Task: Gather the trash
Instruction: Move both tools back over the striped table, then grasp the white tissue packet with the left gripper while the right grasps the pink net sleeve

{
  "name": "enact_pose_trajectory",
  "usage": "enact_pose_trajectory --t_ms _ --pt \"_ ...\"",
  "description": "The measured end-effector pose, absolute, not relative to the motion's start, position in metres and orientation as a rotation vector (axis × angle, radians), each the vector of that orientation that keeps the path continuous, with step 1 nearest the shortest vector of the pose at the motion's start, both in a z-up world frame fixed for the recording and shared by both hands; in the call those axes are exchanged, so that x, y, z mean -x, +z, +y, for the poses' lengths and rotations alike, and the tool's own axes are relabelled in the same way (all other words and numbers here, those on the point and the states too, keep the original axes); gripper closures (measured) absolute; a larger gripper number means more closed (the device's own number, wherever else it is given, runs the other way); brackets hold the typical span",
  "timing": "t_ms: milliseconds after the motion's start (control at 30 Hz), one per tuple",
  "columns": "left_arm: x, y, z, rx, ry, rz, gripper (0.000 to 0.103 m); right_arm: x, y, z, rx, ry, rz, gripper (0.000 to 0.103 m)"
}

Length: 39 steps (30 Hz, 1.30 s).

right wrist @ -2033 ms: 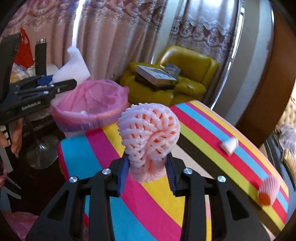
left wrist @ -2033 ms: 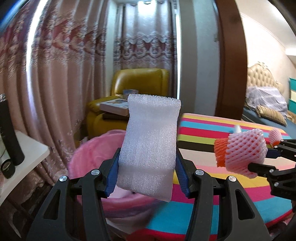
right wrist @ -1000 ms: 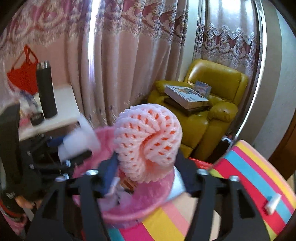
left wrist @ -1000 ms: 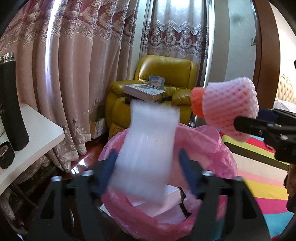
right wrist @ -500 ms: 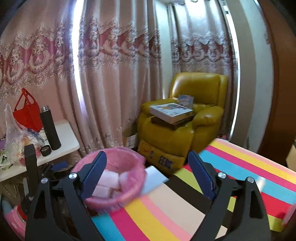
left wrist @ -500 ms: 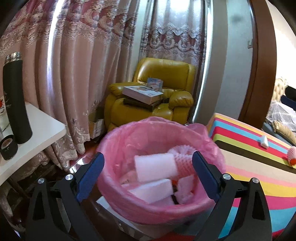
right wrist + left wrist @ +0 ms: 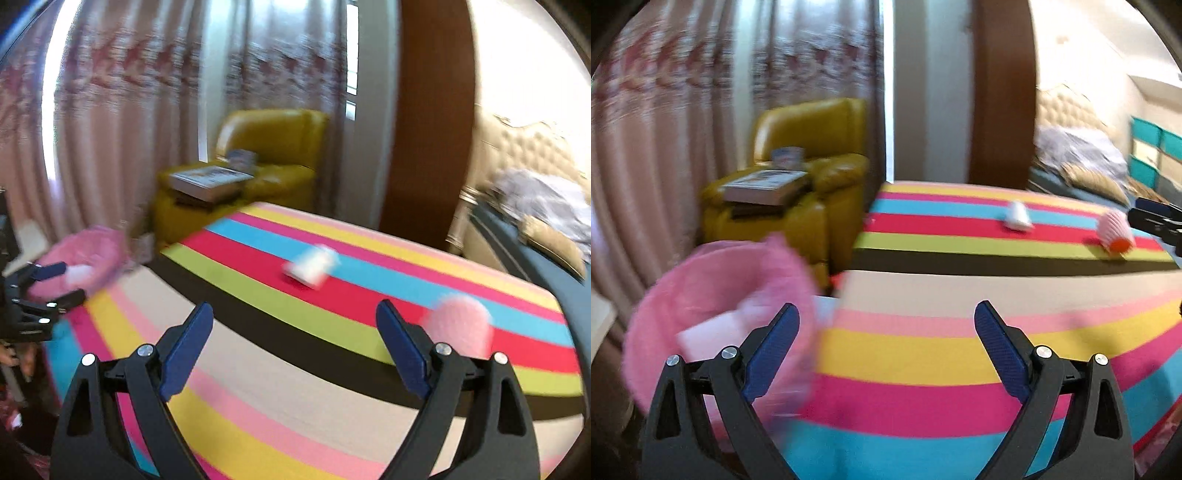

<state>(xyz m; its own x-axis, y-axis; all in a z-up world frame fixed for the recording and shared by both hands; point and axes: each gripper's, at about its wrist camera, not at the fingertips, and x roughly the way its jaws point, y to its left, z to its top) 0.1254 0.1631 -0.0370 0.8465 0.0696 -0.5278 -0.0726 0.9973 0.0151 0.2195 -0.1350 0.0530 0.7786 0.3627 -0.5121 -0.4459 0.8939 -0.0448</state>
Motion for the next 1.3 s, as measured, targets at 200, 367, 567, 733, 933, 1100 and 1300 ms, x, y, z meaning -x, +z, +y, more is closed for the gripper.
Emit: enact_pose_trajectory --t_ms 200,367,567,733,933,1100,1300 --pt "-0.158 -0.048 0.088 -0.097 -0.05 0.616 0.014 -0.237 0.026 -0.21 0.082 0.289 0.582 0.016" --pt "-0.184 -0.047 0.06 -0.108 -0.08 0.658 0.014 -0.254 0.016 -0.252 -0.02 0.202 0.611 0.01" --pt "-0.231 -0.043 0.045 -0.096 -0.052 0.706 0.014 -0.298 0.008 -0.264 -0.107 0.127 0.663 0.01" --pt "-0.262 -0.039 0.037 -0.086 -0.048 0.699 0.014 -0.329 -0.001 -0.26 -0.135 0.072 0.712 0.01" --pt "-0.3 -0.038 0.032 -0.037 -0.04 0.715 0.014 -0.345 -0.014 -0.253 -0.124 0.044 0.76 0.01" --pt "-0.345 -0.047 0.017 -0.03 -0.038 0.765 0.014 -0.35 -0.029 -0.245 -0.105 0.073 0.797 0.018" --pt "-0.394 -0.058 0.001 -0.07 -0.017 0.826 0.014 -0.346 -0.026 -0.242 -0.122 0.132 0.761 0.069"
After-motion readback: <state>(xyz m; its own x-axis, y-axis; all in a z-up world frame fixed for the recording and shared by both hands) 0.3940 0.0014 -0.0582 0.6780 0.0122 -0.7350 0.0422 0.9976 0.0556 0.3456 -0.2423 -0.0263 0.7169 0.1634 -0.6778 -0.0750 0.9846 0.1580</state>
